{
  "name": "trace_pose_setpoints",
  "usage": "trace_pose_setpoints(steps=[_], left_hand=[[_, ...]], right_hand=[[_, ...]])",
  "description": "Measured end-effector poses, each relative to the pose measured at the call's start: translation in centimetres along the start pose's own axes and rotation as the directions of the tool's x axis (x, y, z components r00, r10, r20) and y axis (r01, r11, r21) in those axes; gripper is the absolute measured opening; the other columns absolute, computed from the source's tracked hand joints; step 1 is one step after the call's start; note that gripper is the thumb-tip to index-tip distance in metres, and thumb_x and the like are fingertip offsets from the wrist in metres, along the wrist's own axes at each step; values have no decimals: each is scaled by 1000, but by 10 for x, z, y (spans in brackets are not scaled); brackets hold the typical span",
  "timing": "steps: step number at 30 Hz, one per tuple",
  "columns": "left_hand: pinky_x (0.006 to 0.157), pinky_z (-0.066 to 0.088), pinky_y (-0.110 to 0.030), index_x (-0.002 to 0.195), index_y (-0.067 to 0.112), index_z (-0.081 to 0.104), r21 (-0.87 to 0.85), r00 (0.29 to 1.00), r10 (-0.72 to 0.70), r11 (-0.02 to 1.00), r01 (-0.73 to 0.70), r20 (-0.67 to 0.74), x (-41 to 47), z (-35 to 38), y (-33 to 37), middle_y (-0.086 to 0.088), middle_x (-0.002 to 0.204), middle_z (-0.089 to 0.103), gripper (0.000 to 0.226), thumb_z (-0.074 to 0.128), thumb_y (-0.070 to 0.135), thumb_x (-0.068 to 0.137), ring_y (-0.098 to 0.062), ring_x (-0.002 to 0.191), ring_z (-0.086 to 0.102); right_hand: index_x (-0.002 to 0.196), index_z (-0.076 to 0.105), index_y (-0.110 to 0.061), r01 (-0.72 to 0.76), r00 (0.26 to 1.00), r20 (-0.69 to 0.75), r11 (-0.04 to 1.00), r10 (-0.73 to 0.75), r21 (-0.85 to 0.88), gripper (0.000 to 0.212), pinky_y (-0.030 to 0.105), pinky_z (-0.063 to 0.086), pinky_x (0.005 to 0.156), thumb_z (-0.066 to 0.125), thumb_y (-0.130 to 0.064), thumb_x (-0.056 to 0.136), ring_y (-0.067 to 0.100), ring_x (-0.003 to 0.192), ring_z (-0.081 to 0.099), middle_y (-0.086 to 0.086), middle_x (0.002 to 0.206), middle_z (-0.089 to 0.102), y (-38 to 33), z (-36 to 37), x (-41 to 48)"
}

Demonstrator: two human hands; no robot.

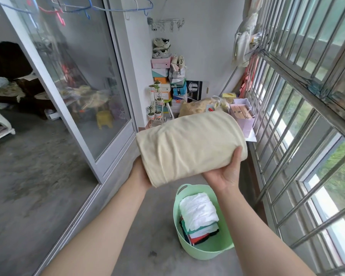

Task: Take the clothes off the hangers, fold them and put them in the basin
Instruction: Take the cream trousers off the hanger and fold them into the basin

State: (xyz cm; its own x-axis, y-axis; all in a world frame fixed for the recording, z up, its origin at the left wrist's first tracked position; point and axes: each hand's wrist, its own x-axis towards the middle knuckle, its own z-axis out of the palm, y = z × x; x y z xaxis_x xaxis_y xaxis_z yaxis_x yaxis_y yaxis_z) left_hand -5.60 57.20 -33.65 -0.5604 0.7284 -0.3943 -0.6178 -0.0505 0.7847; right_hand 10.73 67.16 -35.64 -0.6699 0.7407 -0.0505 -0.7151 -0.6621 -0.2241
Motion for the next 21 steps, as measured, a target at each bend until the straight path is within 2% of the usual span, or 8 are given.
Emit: trace_pose_setpoints(steps=[3,5,9,13,15,17,19,21], left_hand=[[90,47,-41,114,14,64,-82,984,-115,988,128,139,3,-15,8,-13,132,58,58,33,58,95,-27,114,58],[89,46,-45,118,14,65,-70,961,-182,977,201,210,4,-23,13,-14,123,64,83,31,79,80,-30,111,60],[68,56,-34,106,11,67,224,947,-219,960,166,236,9,-29,8,-9,90,74,40,74,28,71,-23,80,72],[56,58,-34,113,3,62,265,961,-218,949,169,171,21,-47,0,-13,82,73,50,69,2,64,-26,69,72],[62,58,-38,116,4,62,276,954,-219,948,159,202,27,-53,2,-16,89,72,56,66,5,60,-28,73,72],[65,59,-40,112,6,63,310,939,-250,935,171,236,31,-57,3,-16,91,72,52,64,5,60,-29,74,71],[64,59,-40,109,7,64,356,918,-303,913,201,258,36,-57,3,-16,89,73,47,63,6,62,-29,74,72],[61,59,-38,106,6,65,393,889,-366,887,244,274,41,-53,-2,-15,87,74,43,65,9,64,-28,72,72]], right_hand=[[144,39,-19,30,999,31,1000,-30,1,102,51,29,112,83,-45,55,30,131,45,8,142,48,0,-5,-3],[145,37,-20,49,999,3,999,-49,3,105,52,28,112,84,-46,55,30,132,45,8,142,48,3,-9,-6],[143,41,-23,-44,997,62,999,45,-13,100,55,24,112,51,-81,62,36,133,42,11,144,45,4,-25,-10],[140,46,-19,-160,986,-55,981,155,-110,82,51,30,110,29,-76,83,35,130,45,12,144,46,-2,-36,-13],[126,62,-11,-239,970,-79,953,228,-187,71,49,41,102,42,-68,87,33,116,58,14,129,60,-10,-27,-18],[89,76,-4,-321,947,-113,879,301,-354,53,40,58,72,90,-40,53,28,80,71,14,90,73,-19,-20,-21],[61,75,-6,-372,926,-254,785,279,-496,64,31,56,48,96,-25,4,21,53,68,8,64,70,-23,-16,-25],[59,75,-6,-401,911,-324,734,255,-549,68,29,55,45,95,-26,-3,20,50,66,7,62,69,-29,-19,-28]])
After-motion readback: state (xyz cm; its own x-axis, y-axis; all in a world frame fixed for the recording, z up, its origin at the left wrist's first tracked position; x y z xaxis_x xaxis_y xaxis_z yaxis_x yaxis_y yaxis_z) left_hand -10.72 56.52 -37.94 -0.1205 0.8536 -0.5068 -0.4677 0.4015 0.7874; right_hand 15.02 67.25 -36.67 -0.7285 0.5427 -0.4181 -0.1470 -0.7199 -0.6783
